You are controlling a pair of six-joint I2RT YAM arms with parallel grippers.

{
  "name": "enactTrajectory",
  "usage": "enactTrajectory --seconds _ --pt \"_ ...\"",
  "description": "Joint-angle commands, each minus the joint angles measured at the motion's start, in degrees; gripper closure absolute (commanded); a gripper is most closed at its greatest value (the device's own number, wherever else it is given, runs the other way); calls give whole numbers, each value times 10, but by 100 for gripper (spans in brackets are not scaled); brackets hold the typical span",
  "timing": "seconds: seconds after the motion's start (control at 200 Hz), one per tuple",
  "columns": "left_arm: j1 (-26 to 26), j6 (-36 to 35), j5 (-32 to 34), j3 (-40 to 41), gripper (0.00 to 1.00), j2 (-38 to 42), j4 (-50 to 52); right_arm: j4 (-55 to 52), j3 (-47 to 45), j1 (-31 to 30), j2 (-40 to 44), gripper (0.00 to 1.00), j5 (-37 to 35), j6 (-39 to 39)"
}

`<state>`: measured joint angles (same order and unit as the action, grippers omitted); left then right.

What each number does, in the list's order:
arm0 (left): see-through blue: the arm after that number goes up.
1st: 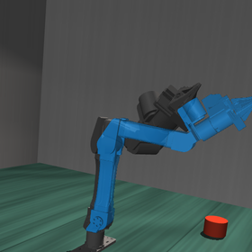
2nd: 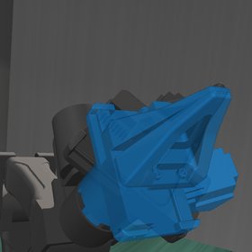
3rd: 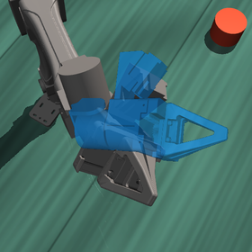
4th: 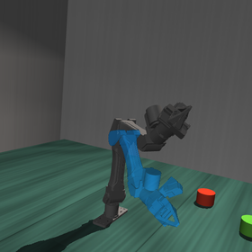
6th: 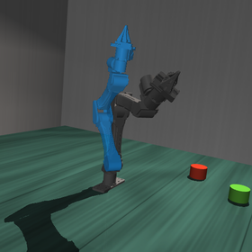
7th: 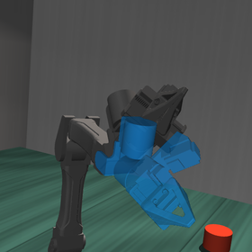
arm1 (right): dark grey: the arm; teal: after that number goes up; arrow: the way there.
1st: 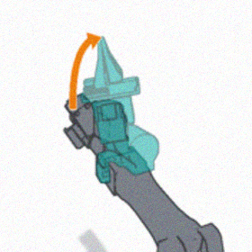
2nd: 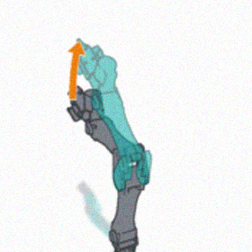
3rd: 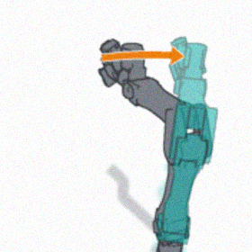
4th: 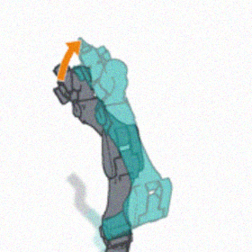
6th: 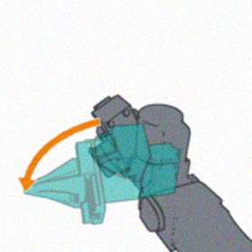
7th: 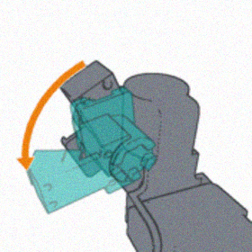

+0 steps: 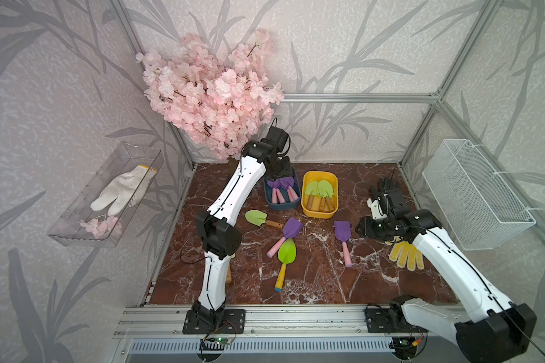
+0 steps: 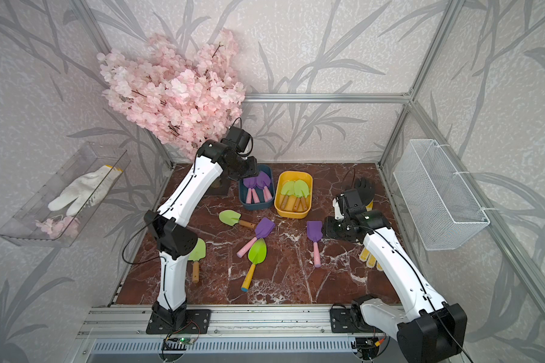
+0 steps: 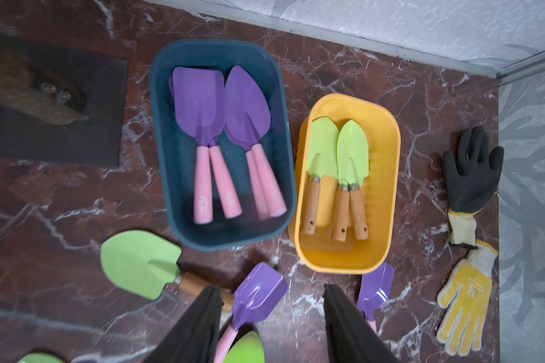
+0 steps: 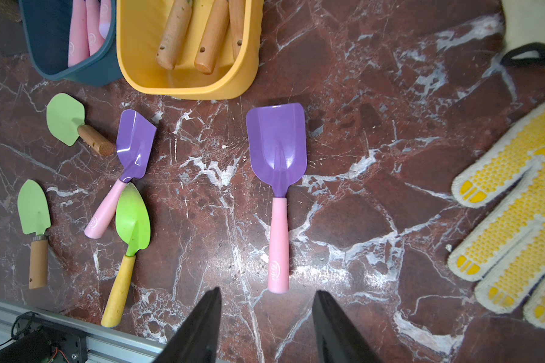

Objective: Sort the small shovels by color and place them into the storage box
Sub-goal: Place the shovel in the storage box, then pick up the shovel from the center of the board.

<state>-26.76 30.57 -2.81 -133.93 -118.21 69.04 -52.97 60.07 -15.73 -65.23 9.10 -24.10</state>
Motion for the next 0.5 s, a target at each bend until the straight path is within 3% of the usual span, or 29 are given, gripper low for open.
enactTrajectory --seconds 0.0,0.14,0.275,0.495 --pt "-13 -15 41 94 44 92 12 -3 2 -10 3 48 1 -20" --pt "-15 -2 64 255 44 214 -13 -1 -2 -56 6 48 -17 -55" --pt "-13 22 103 384 43 325 -26 1 -4 -148 -5 48 -48 -140" --pt "34 61 130 492 42 440 13 -8 26 -302 -69 46 -49 -324"
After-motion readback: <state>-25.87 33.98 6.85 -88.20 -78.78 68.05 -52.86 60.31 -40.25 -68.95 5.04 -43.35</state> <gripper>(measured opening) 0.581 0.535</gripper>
